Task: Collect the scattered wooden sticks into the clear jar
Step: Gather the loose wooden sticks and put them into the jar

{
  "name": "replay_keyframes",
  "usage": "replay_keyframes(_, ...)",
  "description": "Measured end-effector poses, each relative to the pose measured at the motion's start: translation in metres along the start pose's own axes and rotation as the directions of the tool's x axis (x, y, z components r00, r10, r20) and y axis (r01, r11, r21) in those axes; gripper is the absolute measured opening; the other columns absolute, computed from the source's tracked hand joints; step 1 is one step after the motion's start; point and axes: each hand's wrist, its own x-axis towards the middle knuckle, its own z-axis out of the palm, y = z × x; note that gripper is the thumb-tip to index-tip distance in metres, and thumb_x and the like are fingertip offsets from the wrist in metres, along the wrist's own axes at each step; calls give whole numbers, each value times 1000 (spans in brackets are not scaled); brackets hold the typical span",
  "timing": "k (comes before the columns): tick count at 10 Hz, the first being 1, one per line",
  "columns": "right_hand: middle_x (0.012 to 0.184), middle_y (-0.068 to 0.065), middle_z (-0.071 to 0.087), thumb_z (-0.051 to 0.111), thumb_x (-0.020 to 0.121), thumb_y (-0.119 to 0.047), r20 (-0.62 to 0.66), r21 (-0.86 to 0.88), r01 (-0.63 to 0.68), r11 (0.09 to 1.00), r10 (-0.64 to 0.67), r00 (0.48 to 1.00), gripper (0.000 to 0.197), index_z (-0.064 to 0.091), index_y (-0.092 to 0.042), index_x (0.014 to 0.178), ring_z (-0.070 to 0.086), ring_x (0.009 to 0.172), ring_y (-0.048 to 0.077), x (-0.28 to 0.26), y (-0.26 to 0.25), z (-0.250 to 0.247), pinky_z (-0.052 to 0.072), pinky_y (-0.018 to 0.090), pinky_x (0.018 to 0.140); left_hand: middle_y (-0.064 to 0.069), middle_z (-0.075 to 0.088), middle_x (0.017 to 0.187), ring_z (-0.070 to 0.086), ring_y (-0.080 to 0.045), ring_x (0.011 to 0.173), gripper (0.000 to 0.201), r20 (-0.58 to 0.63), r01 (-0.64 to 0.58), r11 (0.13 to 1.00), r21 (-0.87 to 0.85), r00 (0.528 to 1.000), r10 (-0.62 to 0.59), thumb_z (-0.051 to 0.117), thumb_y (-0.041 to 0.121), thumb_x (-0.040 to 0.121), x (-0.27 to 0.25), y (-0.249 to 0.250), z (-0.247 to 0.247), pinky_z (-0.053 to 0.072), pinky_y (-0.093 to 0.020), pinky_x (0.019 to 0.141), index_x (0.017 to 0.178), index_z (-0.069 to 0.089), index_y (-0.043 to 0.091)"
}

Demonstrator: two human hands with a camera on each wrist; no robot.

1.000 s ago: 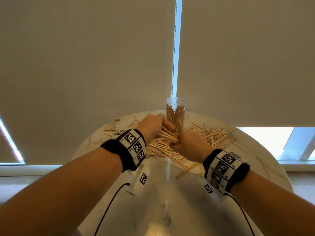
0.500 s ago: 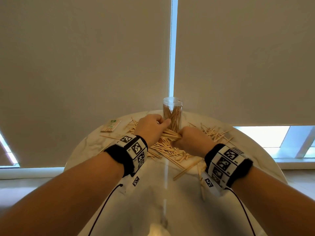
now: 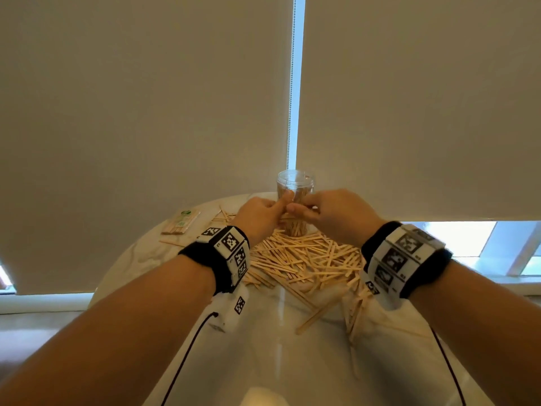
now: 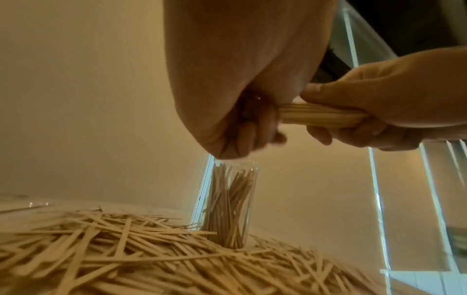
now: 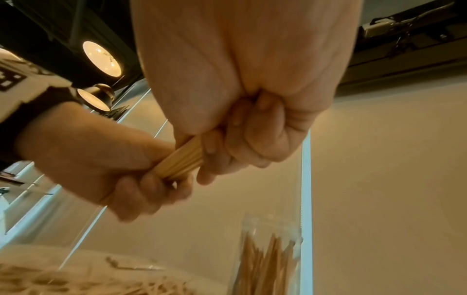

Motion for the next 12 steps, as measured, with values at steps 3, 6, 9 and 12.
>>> replay_keyframes(3,67,2,61,50,94,-64,66,-409,-199,891,246,967,53,66,-16,75,61,69,23,139,53,-48,51,32,66,-13,56,137,60,-29,118,90,29,191,979,-70,982,-189,75,54,82,116,-34,8,52,-46,101,150,31,15)
replay_keyframes(6,67,-2,50,59,97,-45,380,-673,74,736,258,888,38,55,-11,80,54,73,19,222,43,24,43,28,66,4,58,128,57,-18,115,95,160,54,989,-138,987,-31,87,34,76,161,-44,32,43,-26,92,149,29,17)
replay_keyframes(9,68,-5,64,92,58,-41,370,-817,141,559,321,872,39,64,-21,77,61,60,12,247,44,56,57,31,70,-3,63,123,64,-24,109,102,171,33,986,-163,985,-5,88,33,74,164,-57,40,54,-46,97,152,23,22)
replay_keyframes(12,72,-1,62,78,80,-18,488,-540,-29,841,341,804,25,74,-14,105,57,59,14,235,28,39,53,33,66,-4,63,126,63,-25,111,105,183,63,981,-183,983,-29,89,36,71,158,-55,40,55,-45,97,152,23,23)
